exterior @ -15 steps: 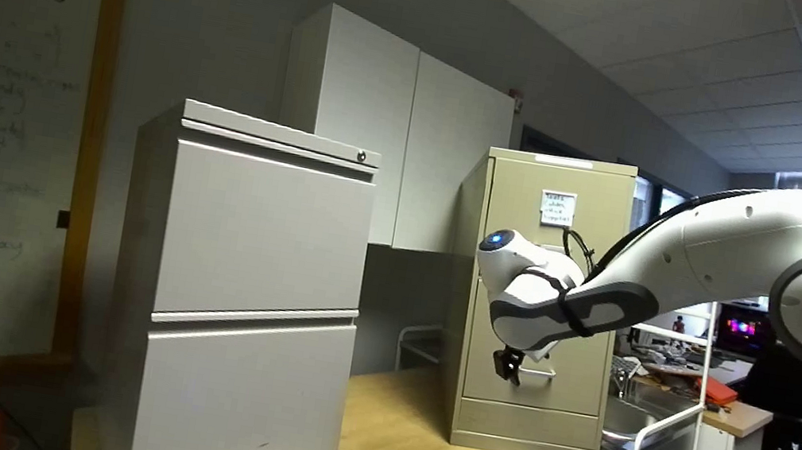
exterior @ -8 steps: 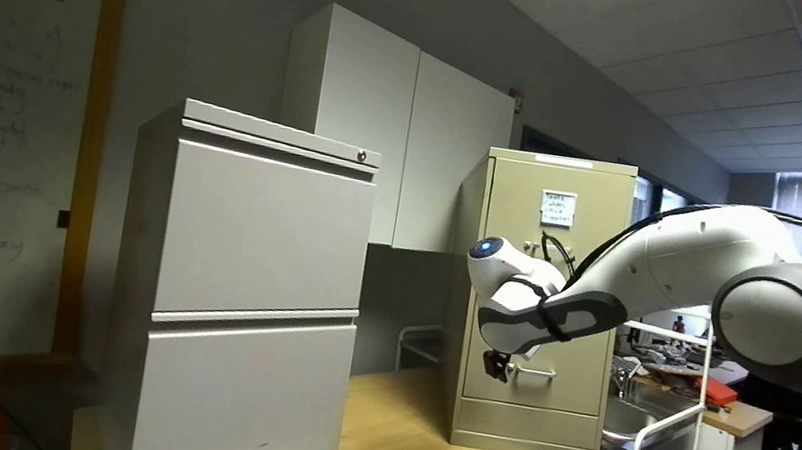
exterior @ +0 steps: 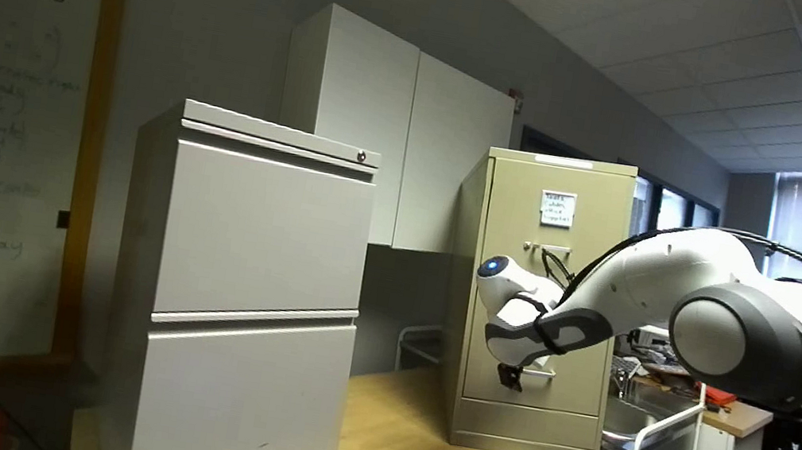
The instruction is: Open the bottom drawer on the beige cabinet
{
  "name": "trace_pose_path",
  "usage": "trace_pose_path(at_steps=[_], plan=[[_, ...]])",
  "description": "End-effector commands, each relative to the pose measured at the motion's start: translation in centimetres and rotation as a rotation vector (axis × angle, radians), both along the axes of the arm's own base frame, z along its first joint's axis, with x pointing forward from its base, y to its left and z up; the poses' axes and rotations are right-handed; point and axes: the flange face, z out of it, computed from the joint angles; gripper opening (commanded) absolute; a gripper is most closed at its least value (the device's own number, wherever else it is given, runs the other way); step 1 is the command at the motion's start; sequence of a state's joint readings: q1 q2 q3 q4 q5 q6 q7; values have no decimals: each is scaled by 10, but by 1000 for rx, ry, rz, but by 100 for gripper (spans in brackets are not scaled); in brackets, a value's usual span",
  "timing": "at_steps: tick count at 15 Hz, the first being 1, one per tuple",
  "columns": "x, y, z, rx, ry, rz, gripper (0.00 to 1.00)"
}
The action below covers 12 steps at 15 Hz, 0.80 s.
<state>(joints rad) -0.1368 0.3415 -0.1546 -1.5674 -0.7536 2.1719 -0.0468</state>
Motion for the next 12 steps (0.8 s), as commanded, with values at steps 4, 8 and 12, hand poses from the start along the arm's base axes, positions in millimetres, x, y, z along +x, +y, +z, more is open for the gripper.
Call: trace_pose_path(at_steps=[4,8,12], plan=[[21,-26,0,-34,12,48,100],[33,-23,-8,-8,39,72,100],[44,-22,-22,50,75,99,100]])
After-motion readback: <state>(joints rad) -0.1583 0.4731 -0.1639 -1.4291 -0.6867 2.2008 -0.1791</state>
